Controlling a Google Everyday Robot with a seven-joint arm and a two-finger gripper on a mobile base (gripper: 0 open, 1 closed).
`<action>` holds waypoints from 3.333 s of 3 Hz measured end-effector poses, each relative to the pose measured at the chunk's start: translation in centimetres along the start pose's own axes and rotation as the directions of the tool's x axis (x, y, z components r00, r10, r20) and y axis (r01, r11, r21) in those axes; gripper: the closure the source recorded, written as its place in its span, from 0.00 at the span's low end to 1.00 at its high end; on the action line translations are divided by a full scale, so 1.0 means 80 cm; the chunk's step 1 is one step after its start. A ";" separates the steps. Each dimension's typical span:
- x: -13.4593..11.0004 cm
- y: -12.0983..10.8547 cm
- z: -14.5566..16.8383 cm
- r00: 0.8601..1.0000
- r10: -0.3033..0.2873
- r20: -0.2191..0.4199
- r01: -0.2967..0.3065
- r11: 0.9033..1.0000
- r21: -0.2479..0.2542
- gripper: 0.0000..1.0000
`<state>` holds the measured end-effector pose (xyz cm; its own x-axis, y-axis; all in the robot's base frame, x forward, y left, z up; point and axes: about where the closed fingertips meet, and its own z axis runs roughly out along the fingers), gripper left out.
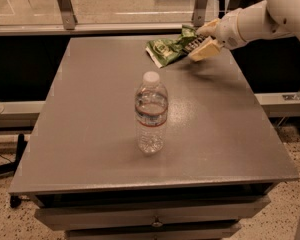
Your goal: Move rxbar chocolate near green jalapeno chip bag
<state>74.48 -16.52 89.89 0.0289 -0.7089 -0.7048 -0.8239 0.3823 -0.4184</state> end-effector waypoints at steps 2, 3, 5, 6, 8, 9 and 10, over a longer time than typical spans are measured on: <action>0.023 0.002 0.015 0.997 0.072 0.014 -0.072 0.997 -0.012 0.81; 0.020 0.009 0.020 0.995 0.091 0.031 -0.090 0.995 -0.030 0.58; 0.008 0.019 0.028 0.992 0.109 0.061 -0.105 0.993 -0.059 0.13; 0.002 0.019 0.019 0.990 0.117 0.080 -0.112 0.992 -0.060 0.00; 0.006 0.005 -0.045 0.983 0.135 0.122 -0.135 0.991 -0.007 0.00; 0.021 -0.002 -0.095 0.979 0.113 0.169 -0.114 0.993 -0.007 0.00; 0.018 -0.001 -0.100 0.979 0.104 0.176 -0.103 0.995 -0.018 0.00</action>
Offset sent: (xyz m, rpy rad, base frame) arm 0.0015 -0.0118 -0.0262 0.0769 0.0698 -0.0476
